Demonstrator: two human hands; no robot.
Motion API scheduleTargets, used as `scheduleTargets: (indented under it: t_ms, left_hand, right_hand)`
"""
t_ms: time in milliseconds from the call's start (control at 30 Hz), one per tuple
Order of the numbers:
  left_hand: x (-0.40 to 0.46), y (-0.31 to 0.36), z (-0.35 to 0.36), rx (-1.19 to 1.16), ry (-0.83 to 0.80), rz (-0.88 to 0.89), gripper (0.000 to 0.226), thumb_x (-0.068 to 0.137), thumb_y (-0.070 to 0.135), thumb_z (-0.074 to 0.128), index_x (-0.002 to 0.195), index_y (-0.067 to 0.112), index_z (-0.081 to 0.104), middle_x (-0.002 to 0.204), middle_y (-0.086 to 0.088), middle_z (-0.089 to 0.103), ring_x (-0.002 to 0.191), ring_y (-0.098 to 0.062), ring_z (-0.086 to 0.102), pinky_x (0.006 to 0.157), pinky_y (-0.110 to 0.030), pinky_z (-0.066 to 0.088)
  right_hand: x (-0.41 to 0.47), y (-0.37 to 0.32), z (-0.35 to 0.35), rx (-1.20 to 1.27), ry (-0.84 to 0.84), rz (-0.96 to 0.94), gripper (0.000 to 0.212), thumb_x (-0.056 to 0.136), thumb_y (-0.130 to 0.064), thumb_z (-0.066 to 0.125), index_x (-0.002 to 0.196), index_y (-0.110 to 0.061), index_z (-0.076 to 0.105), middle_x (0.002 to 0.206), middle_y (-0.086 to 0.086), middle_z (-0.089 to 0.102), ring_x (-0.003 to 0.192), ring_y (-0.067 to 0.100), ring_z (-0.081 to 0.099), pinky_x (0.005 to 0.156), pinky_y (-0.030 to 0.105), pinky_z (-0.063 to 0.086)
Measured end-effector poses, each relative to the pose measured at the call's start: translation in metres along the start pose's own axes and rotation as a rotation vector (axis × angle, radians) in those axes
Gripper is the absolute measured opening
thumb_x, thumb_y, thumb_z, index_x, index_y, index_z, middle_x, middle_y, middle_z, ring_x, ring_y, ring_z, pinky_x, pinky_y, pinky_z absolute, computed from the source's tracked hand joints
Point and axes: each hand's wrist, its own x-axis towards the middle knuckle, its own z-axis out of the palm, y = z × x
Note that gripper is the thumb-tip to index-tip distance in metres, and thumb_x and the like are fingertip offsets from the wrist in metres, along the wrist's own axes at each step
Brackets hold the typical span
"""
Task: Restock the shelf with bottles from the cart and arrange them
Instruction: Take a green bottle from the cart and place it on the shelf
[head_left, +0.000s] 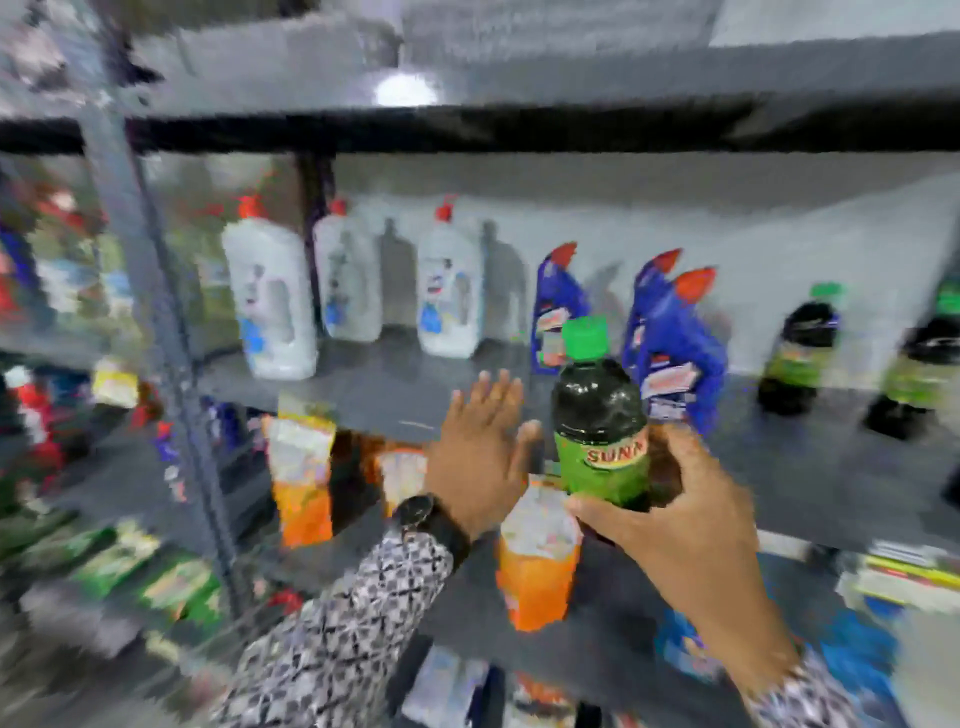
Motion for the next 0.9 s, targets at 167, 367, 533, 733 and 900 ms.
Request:
scheduleTargets:
  t_ms: [167,367,533,733,900]
  left_hand:
    - [0.089,0.037,0.049,0.203,-0.5,0.104,0.058,0.107,0.04,0.024,0.158,0.013,0.032,0.169,-0.011,0.023,0.158,-0.027,0.018,0.125,-0.053,0.015]
    - [0.101,0.03,0.068,0.304,-0.712,0.219,0.059,0.107,0.041,0.018,0.161,0.018,0.022,0.171,-0.01,0.013,0.159,-0.03,0.009,0.124,-0.062,0.013]
    - [0.098,0.029,0.073,0.246,-0.676,0.204,0.06,0.107,0.044,0.018,0.161,0.018,0.023,0.172,-0.008,0.012,0.16,-0.027,0.009,0.126,-0.056,0.009]
    - [0.101,0.028,0.079,0.179,-0.649,0.165,0.069,0.103,0.052,0.016,0.162,0.016,0.017,0.172,-0.005,0.012,0.16,-0.023,0.01,0.127,-0.052,0.01]
    - [0.104,0.024,0.085,0.136,-0.65,0.121,0.077,0.098,0.06,0.012,0.162,0.016,0.014,0.172,-0.003,0.01,0.16,-0.02,0.009,0.128,-0.05,0.009]
  right_hand:
    - [-0.005,0.018,-0.047,-0.097,0.214,0.092,0.059,0.044,-0.067,0.085,0.096,-0.064,0.057,0.087,-0.041,0.069,0.086,-0.022,0.064,0.066,0.004,0.045]
    - [-0.025,0.047,-0.053,-0.135,0.339,0.214,0.062,0.046,-0.064,0.09,0.099,-0.059,0.057,0.1,-0.039,0.071,0.086,-0.013,0.07,0.066,0.01,0.052]
    - [0.017,0.073,-0.074,-0.14,0.456,0.313,0.064,0.052,-0.065,0.088,0.101,-0.049,0.049,0.088,-0.023,0.073,0.08,-0.01,0.069,0.058,0.011,0.047]
    - [0.096,0.118,-0.11,-0.235,0.39,0.453,0.062,0.068,-0.035,0.096,0.107,-0.023,0.049,0.11,0.006,0.076,0.105,0.029,0.073,0.084,0.037,0.054]
    - [0.112,0.137,-0.113,-0.235,0.37,0.472,0.066,0.065,-0.033,0.097,0.11,-0.02,0.051,0.115,0.009,0.075,0.109,0.032,0.072,0.096,0.048,0.058]
